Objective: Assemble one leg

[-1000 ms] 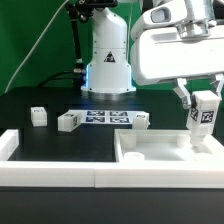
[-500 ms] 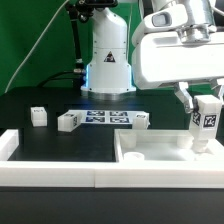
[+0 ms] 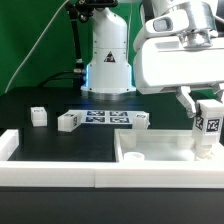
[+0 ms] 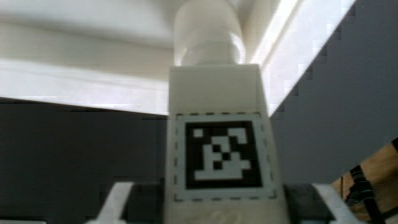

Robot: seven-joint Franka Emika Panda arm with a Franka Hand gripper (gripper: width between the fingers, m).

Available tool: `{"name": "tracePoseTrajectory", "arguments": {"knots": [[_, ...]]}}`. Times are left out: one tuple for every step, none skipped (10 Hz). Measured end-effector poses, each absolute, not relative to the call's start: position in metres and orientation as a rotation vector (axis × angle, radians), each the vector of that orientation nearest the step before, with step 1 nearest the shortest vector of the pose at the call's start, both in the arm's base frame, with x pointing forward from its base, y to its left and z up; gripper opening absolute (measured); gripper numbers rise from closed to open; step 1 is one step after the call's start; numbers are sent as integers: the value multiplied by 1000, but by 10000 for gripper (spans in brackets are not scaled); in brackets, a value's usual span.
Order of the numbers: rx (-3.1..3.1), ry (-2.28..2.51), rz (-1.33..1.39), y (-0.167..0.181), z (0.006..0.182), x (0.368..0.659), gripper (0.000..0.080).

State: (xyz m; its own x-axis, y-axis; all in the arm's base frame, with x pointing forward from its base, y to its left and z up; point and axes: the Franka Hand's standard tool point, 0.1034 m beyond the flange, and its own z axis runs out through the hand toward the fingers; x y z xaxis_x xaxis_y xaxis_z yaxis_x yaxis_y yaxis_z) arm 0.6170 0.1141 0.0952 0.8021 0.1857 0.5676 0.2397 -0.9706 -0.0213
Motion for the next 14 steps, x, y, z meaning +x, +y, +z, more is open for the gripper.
{"name": "tracePoseTrajectory", "arguments": {"knots": [[-2890,-338,-925,114,92,616,292],[-2895,-337,-907,113,85,612,293],[-2897,-337,-898,114,80,609,293],[-2894,-335,-915,114,79,608,294],[-2893,-335,-919,114,79,609,294],[-2892,-339,-918,116,79,608,294],[-2891,-339,-922,117,79,608,294],[-2894,-341,-903,117,79,609,294],[-2898,-343,-882,117,76,607,358],[-2898,-343,-882,117,76,607,522],[-2898,-343,-881,117,76,607,522],[-2898,-343,-880,117,76,607,627],[-2898,-343,-880,117,76,607,643],[-2898,-343,-879,117,76,607,648]]}}
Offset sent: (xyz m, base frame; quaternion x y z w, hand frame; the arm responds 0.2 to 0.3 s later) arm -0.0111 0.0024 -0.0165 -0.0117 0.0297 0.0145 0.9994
